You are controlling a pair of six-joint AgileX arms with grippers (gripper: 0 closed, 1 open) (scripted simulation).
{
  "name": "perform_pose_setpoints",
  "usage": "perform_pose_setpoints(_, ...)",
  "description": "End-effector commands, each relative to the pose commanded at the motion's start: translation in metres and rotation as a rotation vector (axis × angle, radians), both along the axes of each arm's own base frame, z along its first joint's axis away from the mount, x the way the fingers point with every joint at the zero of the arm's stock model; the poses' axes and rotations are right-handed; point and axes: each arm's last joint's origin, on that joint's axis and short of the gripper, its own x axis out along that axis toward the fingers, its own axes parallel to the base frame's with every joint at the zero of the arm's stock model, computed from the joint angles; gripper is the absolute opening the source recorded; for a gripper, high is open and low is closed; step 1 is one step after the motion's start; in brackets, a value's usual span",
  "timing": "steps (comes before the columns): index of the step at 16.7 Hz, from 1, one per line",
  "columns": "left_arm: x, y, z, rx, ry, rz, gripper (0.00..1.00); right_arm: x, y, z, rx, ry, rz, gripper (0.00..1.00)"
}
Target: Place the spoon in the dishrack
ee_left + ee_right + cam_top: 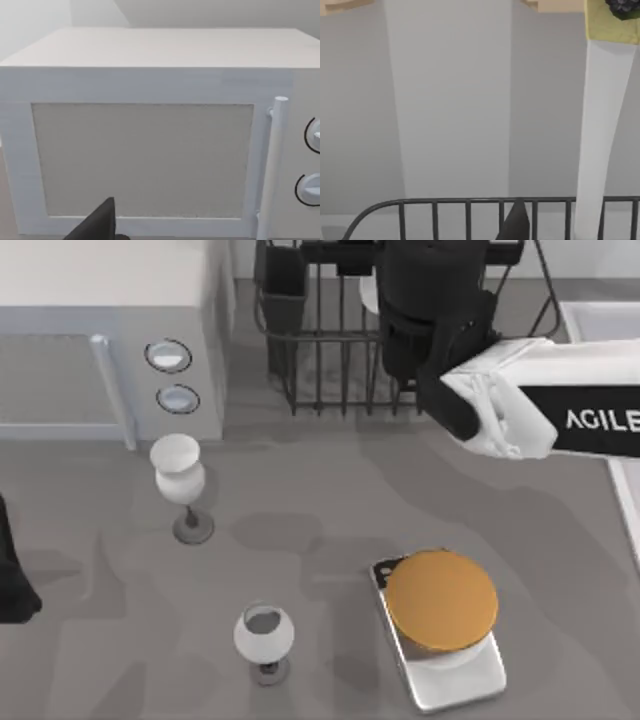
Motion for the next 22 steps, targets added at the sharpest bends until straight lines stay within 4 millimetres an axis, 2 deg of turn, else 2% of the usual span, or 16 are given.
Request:
perform_pose_setpoints(3,0.0000,0.0000,0.0000,0.000,0.000,0.000,1.00,0.0000,0.0000,0.0000,0.000,0.000,0.000,0.00)
perform_pose_setpoints(16,0.0000,0.0000,0.0000,0.000,0.000,0.000,1.00,0.0000,0.0000,0.0000,0.000,0.000,0.000,0.98)
perform_pose_setpoints(22,0.0000,0.0000,0.0000,0.000,0.000,0.000,1.00,0.0000,0.0000,0.0000,0.000,0.000,0.000,1.00)
